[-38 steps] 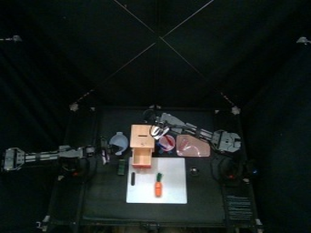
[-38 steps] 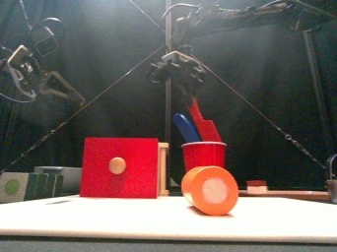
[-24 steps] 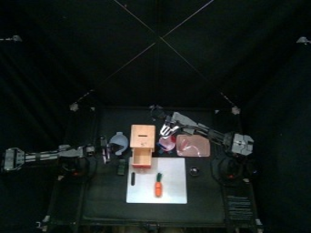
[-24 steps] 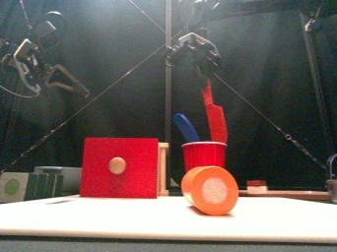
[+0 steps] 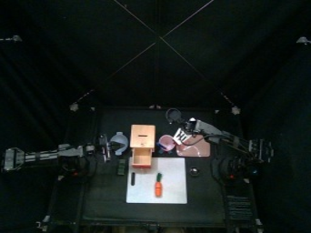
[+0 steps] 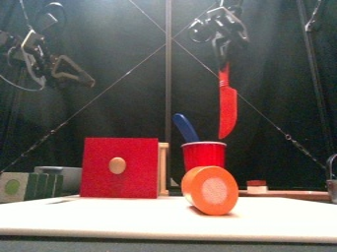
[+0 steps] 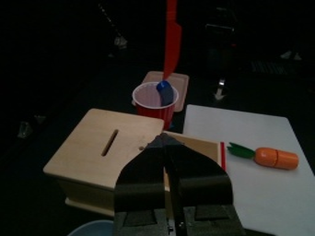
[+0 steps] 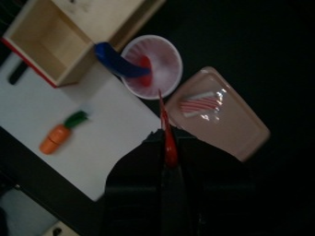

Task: Grasp knife with other hand

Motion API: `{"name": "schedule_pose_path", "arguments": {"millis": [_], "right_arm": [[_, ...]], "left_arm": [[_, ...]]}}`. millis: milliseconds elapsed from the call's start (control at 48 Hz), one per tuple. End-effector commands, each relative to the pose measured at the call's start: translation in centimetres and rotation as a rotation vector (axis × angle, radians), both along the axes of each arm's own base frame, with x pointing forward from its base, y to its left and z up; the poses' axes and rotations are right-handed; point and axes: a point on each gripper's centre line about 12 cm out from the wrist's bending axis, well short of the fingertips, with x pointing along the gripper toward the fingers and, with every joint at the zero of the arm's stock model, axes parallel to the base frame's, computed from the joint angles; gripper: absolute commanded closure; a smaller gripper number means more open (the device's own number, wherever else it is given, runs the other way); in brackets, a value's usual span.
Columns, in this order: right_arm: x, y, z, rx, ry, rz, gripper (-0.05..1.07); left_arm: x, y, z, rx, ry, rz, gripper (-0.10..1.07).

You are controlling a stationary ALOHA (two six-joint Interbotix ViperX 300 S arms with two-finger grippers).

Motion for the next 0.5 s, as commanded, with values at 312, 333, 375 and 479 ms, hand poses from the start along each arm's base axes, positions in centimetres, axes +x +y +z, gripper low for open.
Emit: {"name": "schedule_pose_path", "arguments": {"millis": [312,333,375,479], "right_arm": [[-4.5,4.9,-5.1,0.083,-0.467,0.076,0.53],[-4.6,5.2,-5.5,0.080,-0.481,0.085,0.53],[-4.7,5.7,-5.9,0.070,-0.513,0.106,0.53],[-4.8,7.1,-7.1,0.037,-0.581,0.182,0.53]], "left_arm": [[1.9,0.2,3.1,0.019,-0.057,-0.015,0.70],[2.0,0.1,3.1,0.019,-0.054,-0.017,0.70],[2.3,0.1,3.0,0.019,-0.046,-0.023,0.70],[3.4,-0.4,2.8,0.020,-0.022,-0.055,0.70]]}}
